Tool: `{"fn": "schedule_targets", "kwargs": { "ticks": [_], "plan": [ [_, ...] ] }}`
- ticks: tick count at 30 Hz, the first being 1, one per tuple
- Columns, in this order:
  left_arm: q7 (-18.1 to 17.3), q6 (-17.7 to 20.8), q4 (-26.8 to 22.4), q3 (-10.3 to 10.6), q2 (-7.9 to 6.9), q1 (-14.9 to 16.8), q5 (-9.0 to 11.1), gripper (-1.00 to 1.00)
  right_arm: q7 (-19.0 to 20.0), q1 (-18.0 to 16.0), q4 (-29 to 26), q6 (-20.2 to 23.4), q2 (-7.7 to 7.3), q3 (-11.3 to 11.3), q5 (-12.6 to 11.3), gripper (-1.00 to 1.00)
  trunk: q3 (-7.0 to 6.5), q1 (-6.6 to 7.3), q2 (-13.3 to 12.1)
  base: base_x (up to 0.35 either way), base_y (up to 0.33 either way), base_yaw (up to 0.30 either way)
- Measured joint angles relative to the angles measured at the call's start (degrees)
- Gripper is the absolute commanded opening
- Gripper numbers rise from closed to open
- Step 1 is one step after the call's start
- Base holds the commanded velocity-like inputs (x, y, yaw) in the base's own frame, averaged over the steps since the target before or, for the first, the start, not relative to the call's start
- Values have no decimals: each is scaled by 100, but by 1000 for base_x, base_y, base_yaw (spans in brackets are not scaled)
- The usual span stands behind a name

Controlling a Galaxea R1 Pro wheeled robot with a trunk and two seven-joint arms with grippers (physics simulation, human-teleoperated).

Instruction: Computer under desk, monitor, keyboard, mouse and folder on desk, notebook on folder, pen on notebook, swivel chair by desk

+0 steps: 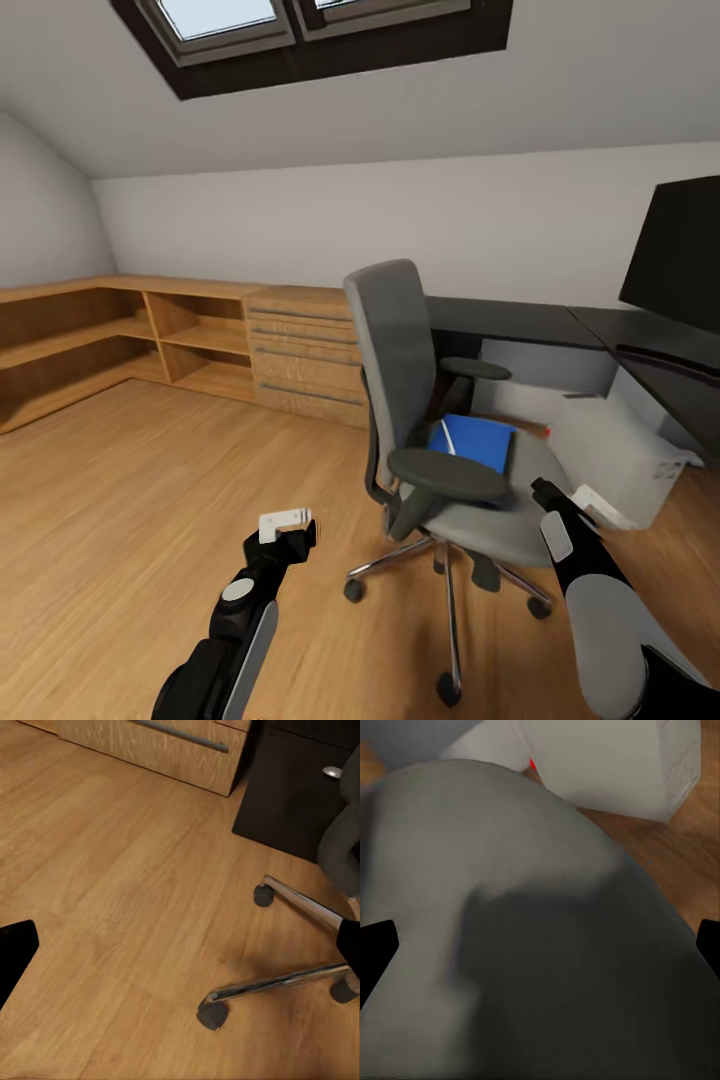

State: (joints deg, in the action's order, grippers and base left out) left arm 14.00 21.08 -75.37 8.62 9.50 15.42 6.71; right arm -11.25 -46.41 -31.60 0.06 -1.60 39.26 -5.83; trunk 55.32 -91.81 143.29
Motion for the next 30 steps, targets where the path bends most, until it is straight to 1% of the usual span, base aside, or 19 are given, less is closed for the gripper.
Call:
{"fn": "schedule_targets", "kwargs": {
  "ticks": [10, 18, 25, 26, 27, 29, 30],
  "plan": [
    [8, 1, 7, -6, 0, 0, 7, 100, -9, 1, -59, 1, 33, 4, 6, 100, 0, 0, 0, 0, 0, 276],
    [9, 1, 8, -6, 0, 0, 7, 100, -3, 1, -18, 2, -61, 5, 4, 100, 0, 0, 0, 0, 0, 276],
    [14, 1, 9, -6, 0, 0, 7, 100, -10, 1, -74, 2, 30, 12, 8, 100, 0, 0, 0, 0, 0, 276],
    [19, 1, 31, -6, 0, 0, 7, 100, -7, 1, -75, 2, 33, 8, 5, 100, 0, 0, 0, 0, 0, 37],
    [25, -3, 157, 1, 1, 1, 4, 100, 16, 1, -23, 2, 35, -11, -14, 100, 0, 0, 0, 0, 0, 24],
    [29, -7, 173, 6, 1, 1, 0, 100, 15, 1, 64, 2, 34, -14, -12, 100, 0, 0, 0, 0, 0, -37],
    [31, -9, 176, 12, 4, 3, -4, 100, 21, 4, 78, 2, 37, -10, -57, 100, 0, -1, -1, 0, 0, -215]
  ]
}}
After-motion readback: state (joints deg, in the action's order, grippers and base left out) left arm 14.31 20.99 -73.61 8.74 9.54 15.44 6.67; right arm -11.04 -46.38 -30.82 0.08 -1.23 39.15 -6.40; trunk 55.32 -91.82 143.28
